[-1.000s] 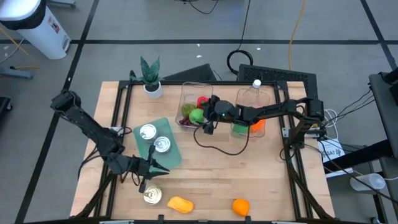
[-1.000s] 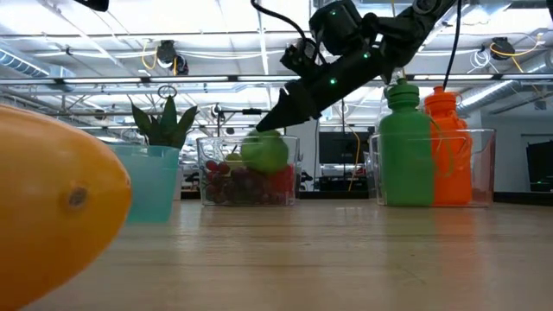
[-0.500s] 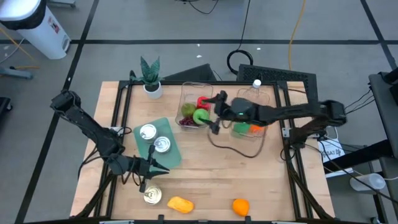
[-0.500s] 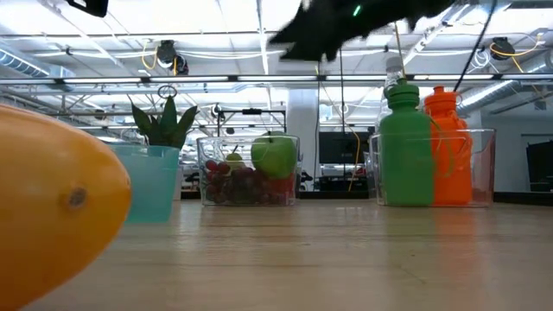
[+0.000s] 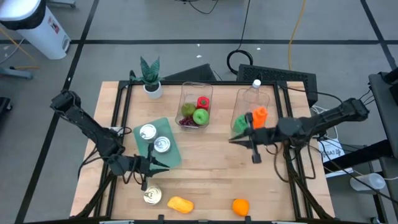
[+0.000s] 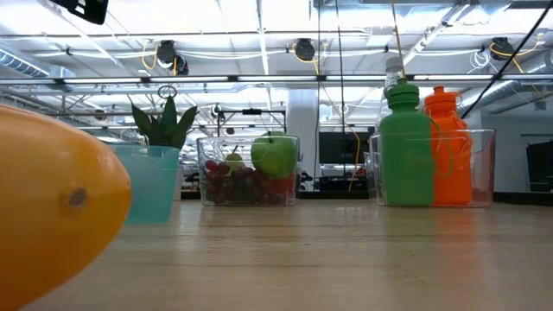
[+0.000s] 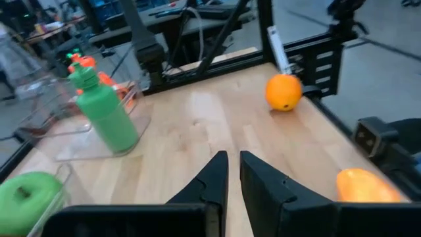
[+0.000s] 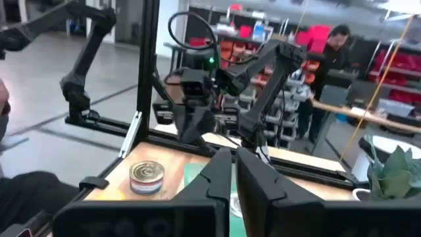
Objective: Pick & Place Food Item
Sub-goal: Put the mango into the left transparent bin
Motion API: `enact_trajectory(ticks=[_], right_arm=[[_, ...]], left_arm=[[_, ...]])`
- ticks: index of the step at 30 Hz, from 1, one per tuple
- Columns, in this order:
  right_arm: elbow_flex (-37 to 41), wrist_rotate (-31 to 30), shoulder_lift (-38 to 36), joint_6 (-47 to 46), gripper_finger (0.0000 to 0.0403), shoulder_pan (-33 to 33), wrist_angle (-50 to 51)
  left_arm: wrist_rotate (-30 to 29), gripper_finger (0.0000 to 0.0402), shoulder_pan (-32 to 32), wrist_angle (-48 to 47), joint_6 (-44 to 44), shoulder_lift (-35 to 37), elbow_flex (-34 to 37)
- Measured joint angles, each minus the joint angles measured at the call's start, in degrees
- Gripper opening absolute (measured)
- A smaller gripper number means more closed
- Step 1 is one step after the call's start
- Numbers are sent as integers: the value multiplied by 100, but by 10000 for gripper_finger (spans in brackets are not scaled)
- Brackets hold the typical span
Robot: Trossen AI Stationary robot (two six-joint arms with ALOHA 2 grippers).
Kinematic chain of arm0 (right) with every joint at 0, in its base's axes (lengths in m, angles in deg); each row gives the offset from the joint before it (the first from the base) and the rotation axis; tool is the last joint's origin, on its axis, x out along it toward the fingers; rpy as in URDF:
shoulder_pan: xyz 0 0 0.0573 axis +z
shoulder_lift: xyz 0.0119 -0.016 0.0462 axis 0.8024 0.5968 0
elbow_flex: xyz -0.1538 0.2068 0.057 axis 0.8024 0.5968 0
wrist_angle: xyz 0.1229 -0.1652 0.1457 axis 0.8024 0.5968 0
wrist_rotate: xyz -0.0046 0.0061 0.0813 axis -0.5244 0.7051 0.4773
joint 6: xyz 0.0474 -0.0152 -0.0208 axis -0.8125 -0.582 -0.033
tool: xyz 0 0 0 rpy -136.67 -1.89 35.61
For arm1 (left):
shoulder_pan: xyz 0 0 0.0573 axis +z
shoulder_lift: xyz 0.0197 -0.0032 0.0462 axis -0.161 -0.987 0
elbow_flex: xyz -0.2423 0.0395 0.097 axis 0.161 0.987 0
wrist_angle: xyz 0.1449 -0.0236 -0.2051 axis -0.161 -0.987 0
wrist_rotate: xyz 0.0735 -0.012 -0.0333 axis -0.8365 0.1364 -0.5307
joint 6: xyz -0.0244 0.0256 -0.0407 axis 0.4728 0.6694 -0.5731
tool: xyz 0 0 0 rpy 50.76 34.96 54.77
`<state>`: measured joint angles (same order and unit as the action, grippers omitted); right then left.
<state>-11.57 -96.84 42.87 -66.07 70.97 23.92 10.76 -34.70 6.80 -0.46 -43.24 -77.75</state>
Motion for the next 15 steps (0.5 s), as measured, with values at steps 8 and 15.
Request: enact_trajectory(ticks=[8,15], right_arm=[[2043,-319,190,57,4,545,-2872],[2458,-525,580,-427,1,359,-3604]], left_arm=[[-196,49,5,-263,-165,0,-2],[-241,49,6,-305,-163,0,-2]])
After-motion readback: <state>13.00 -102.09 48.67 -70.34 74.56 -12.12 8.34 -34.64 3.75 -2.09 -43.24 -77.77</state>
